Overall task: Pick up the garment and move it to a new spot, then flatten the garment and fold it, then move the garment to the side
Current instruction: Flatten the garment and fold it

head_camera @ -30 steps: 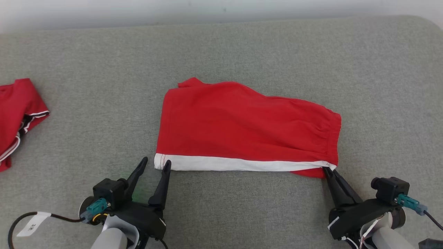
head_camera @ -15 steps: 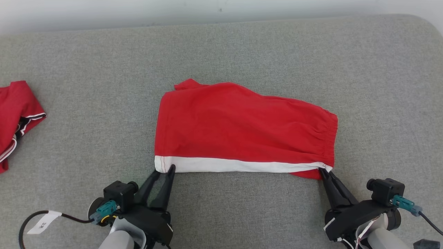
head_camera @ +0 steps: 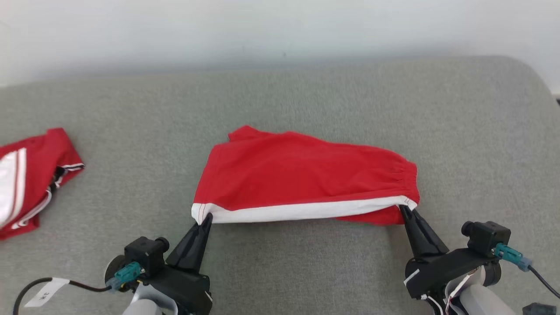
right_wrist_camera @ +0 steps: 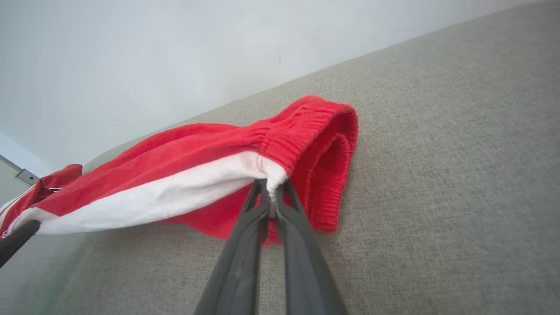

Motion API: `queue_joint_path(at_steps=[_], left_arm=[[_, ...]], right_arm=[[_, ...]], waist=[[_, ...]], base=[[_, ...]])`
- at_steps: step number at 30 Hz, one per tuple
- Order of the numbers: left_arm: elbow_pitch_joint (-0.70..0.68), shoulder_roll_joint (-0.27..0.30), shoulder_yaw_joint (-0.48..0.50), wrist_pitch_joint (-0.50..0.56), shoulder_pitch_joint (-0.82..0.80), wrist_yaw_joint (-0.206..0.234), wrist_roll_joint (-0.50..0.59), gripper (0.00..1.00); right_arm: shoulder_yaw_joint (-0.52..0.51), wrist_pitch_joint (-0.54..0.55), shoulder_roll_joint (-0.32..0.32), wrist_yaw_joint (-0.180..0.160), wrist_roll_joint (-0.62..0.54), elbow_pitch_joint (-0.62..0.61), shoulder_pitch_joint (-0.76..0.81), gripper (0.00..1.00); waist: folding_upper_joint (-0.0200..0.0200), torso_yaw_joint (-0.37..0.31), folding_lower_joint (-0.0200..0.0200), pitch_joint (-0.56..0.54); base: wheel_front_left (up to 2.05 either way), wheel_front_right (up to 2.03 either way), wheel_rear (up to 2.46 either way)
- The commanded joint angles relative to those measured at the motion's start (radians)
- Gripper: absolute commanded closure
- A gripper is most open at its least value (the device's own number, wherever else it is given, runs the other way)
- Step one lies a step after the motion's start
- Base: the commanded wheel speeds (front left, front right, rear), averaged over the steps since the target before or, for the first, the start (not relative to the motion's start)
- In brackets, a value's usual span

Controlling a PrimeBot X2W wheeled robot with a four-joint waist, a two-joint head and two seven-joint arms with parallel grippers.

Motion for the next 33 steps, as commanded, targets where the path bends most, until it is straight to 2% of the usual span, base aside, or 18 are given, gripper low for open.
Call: queue_joint_path(at_steps=[1,5,9,14,19,22,28,31,33], left_arm=[[-0.011,0.016,0.0,-0.001,0.001,0.001,0.011,1.0],[-0.042,0.054,-0.018,-0.001,-0.065,0.001,0.019,1.0],[-0.078,0.127,-0.102,-0.001,-0.194,0.001,0.013,1.0],[-0.003,0.204,-0.189,-0.001,-0.404,0.001,-0.007,1.0],[0.069,0.243,-0.243,-0.001,-0.59,0.001,-0.019,1.0],[0.109,0.251,-0.257,-0.001,-0.697,0.001,-0.002,1.0],[0.193,0.231,-0.285,-0.001,-0.914,0.001,0.069,1.0],[0.215,0.222,-0.285,-0.001,-1.035,0.02,0.128,1.0],[0.225,0.214,-0.287,-0.001,-1.094,0.048,0.176,1.0]], right_arm=[[-0.004,0.0,0.002,0.0,-0.01,-0.006,-0.01,1.0],[-0.009,0.0,-0.003,0.0,-0.023,-0.022,-0.056,1.0],[-0.009,0.0,-0.016,0.0,-0.009,-0.029,-0.152,1.0],[-0.009,0.0,-0.032,0.0,0.001,-0.008,-0.31,1.0],[0.008,0.0,-0.048,0.0,-0.014,0.037,-0.47,1.0],[0.022,0.0,-0.054,0.0,-0.033,0.076,-0.576,1.0],[0.082,0.0,-0.058,0.0,-0.066,0.2,-0.823,1.0],[0.074,0.0,-0.039,0.0,-0.087,0.263,-0.964,1.0],[0.066,0.0,-0.024,0.0,-0.121,0.293,-1.039,1.0]], waist=[[-0.0001,0.029,0.0,-0.065],[-0.0001,0.056,0.0,-0.105],[-0.0001,0.075,0.0,-0.124],[-0.0001,0.083,0.0,-0.129],[-0.0001,0.085,0.0,-0.097],[-0.0001,0.088,0.0,-0.037],[-0.0001,0.105,0.0,0.139],[-0.0001,0.11,0.0,0.221],[-0.0001,0.118,0.0,0.252]], base=[[0.0,0.0,0.0],[0.0,0.0,0.0],[0.0,0.0,0.0],[0.0,0.0,0.0],[0.0,0.0,0.0],[0.0,0.0,0.0],[0.0,0.0,0.0],[0.0,0.0,0.0],[0.0,0.0,0.0]])
